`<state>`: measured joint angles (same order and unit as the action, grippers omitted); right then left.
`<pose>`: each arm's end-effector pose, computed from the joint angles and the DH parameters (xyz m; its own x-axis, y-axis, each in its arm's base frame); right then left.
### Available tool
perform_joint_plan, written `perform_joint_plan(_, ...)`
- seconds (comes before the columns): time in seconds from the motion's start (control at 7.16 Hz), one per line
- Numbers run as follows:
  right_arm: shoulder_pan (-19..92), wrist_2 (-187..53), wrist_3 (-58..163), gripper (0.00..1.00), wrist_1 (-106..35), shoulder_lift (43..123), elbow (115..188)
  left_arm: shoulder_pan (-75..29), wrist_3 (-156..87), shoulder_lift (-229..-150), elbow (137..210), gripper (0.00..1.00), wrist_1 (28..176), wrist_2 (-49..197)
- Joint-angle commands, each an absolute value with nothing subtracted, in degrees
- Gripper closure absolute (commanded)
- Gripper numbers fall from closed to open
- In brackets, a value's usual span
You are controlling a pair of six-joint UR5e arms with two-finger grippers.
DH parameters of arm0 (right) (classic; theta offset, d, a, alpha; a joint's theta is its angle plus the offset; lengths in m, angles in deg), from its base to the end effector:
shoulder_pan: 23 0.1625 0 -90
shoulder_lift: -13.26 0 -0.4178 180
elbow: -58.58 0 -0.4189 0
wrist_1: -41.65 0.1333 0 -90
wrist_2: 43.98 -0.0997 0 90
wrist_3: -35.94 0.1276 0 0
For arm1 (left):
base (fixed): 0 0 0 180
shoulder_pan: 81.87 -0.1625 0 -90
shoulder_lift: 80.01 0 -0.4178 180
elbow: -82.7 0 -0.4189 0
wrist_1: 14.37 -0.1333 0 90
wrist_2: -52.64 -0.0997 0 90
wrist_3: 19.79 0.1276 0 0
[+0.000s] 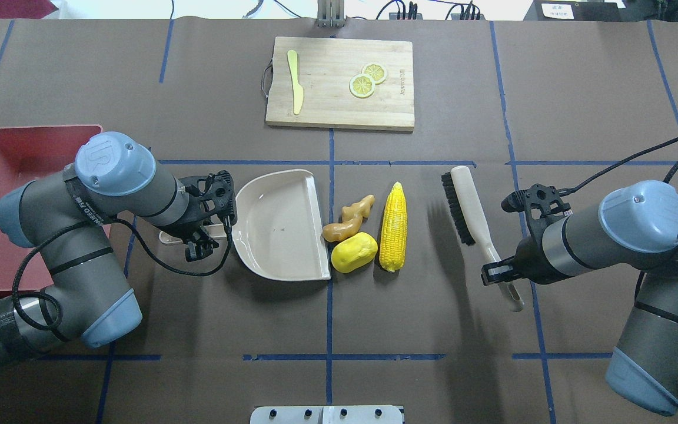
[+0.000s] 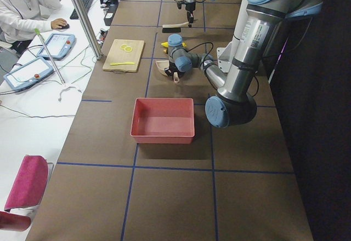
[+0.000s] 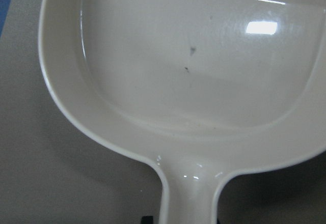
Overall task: Sweep and dump trash into bin
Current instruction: 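Tilt the dustpan up with the left gripper while the right brings the brush over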
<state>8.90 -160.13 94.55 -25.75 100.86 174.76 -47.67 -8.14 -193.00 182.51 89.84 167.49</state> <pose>-0.4153 -0.3492 0.3737 0.5495 -0.2087 0.8090 0.1211 0.9780 0.1700 0.5077 -0.4414 0.3262 0.1366 0.9817 -0.1329 -0.6040 0.1889 0.7743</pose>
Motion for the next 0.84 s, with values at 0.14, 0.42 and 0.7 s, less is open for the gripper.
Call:
perform_joint_plan(0.14,8.47,-160.18,94.56,1.00,-25.76,99.93,174.07,-47.77,-7.31,-193.65,183.33,0.95,89.17,162.77)
perform_joint_plan(0.42,8.38,-160.26,95.26,1.00,-25.85,98.70,172.67,-48.03,-7.31,-193.74,183.60,0.95,89.17,162.68)
perform_joint_plan(0.7,7.94,-160.79,102.69,1.00,-26.28,97.82,172.75,-48.12,-5.57,-194.01,183.60,0.95,88.73,162.68)
